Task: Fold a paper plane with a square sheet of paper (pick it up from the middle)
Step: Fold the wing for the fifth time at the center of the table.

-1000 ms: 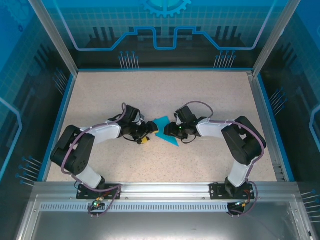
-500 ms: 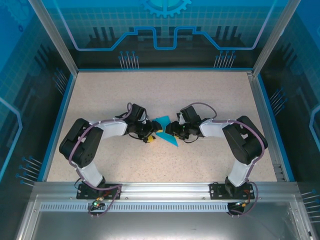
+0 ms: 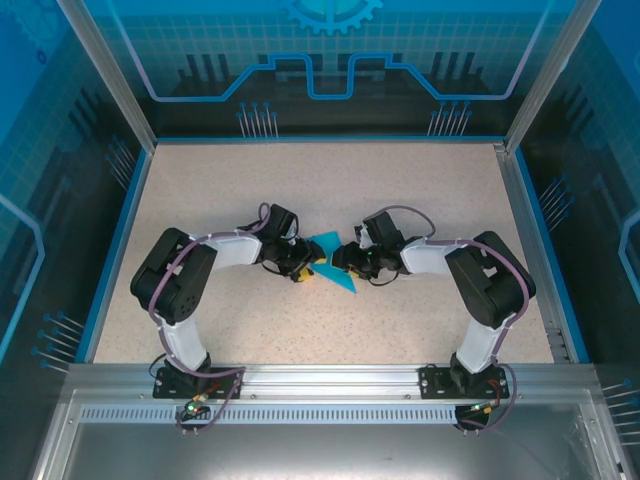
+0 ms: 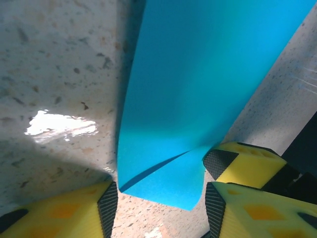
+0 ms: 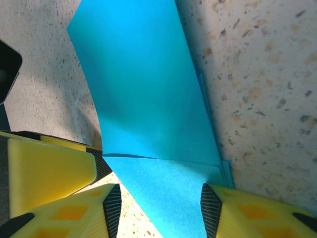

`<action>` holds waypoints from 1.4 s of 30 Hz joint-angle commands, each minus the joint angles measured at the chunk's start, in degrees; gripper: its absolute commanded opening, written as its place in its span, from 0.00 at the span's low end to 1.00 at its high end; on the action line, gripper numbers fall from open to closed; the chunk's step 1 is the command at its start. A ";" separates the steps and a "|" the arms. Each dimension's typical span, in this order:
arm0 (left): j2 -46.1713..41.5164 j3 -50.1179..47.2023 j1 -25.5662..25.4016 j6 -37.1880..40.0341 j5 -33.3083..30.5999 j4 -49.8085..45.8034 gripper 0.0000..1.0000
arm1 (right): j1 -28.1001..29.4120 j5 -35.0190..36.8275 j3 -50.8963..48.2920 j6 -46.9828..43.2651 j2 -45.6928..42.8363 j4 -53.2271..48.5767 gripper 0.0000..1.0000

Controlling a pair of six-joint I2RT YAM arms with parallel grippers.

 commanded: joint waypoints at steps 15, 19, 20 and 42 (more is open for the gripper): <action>0.76 2.49 -0.56 1.46 1.07 0.59 0.21 | -0.89 4.04 -0.90 -11.47 1.34 -4.61 0.50; 0.65 3.04 -0.97 2.52 1.01 -0.09 0.11 | 0.18 7.97 0.05 -18.74 -2.17 -4.25 0.52; 0.62 3.33 -1.09 2.72 0.87 -0.49 0.09 | 0.65 9.06 0.33 -20.80 -2.97 -4.17 0.52; -3.08 5.65 -2.15 4.94 -2.18 -8.98 0.04 | 20.14 35.41 -15.72 -58.12 -12.36 22.18 0.48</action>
